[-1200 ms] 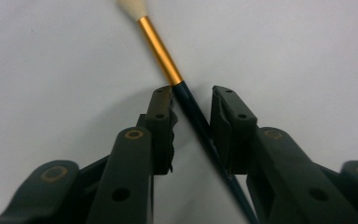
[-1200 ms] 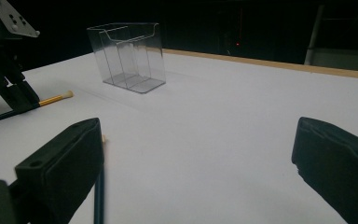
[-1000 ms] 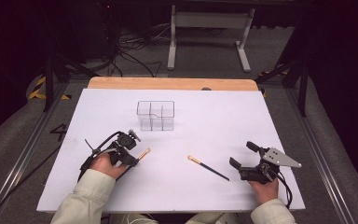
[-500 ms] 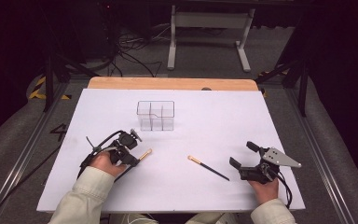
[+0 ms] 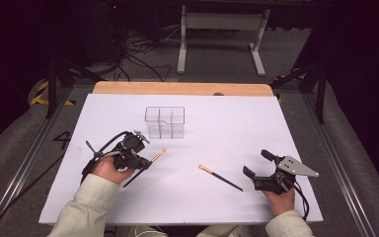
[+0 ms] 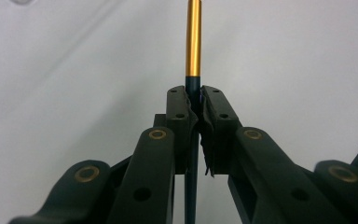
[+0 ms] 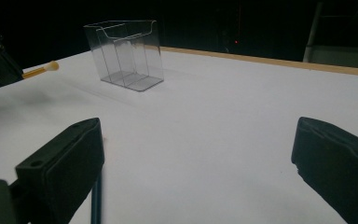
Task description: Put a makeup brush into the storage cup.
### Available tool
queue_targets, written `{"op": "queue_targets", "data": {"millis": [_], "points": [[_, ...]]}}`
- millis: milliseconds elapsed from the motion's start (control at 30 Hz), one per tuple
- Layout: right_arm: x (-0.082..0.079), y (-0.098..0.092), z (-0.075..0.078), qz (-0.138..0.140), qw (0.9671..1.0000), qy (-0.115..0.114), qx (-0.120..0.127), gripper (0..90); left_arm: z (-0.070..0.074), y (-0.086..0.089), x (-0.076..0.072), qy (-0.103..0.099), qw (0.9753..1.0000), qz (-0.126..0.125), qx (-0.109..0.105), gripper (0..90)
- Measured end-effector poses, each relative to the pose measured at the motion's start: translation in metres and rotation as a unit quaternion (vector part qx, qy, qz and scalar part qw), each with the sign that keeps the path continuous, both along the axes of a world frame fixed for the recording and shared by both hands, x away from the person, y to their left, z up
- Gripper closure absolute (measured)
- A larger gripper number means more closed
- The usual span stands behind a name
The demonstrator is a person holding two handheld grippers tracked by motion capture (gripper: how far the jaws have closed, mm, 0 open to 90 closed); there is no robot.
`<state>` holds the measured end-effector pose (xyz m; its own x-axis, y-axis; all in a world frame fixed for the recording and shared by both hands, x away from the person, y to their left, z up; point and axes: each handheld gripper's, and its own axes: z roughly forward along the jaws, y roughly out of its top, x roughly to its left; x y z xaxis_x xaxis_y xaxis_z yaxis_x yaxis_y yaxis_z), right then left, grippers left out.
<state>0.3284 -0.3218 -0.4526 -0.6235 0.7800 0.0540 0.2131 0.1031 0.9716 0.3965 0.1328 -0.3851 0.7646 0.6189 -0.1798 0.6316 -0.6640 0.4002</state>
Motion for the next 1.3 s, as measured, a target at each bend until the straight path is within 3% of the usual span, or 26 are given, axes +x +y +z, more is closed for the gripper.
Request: {"op": "queue_targets", "data": {"millis": [333,567,700,800,900,933,1133,1267,1300], "points": [[0.000,0.000,0.000,0.000,1.0000,-0.001,0.000,2.9,0.016,0.004,-0.002,-0.043,0.9975,-0.005,-0.056,82.4],[0.000,0.000,0.000,0.000,1.0000,0.000,0.000,2.9,0.025,0.006,-0.004,-0.080,0.9922,-0.005,-0.095,82.4],[0.000,0.000,0.000,0.000,1.0000,0.000,0.000,2.9,0.029,0.008,-0.005,-0.103,0.9878,-0.003,-0.116,82.4],[0.000,0.000,0.000,0.000,1.0000,-0.001,-0.001,2.9,0.031,0.010,-0.006,-0.124,0.9830,-0.006,-0.135,82.4],[0.000,0.000,0.000,0.000,1.0000,-0.001,-0.001,2.9,0.032,0.013,-0.004,-0.131,0.9779,-0.010,-0.163,82.4],[0.000,0.000,0.000,0.000,1.0000,-0.001,-0.001,2.9,0.032,0.013,-0.004,-0.131,0.9779,-0.010,-0.163,82.4],[0.000,0.000,0.000,0.000,1.0000,-0.001,-0.001,2.9,0.036,0.018,-0.005,-0.177,0.9636,-0.009,-0.200,82.4],[0.000,0.000,0.000,0.000,1.0000,-0.001,-0.001,2.9,0.037,0.020,-0.006,-0.194,0.9547,-0.005,-0.226,82.4],[0.000,0.000,0.000,0.000,1.0000,-0.001,-0.001,2.9,0.037,0.020,-0.006,-0.194,0.9547,-0.005,-0.226,82.4]]}}
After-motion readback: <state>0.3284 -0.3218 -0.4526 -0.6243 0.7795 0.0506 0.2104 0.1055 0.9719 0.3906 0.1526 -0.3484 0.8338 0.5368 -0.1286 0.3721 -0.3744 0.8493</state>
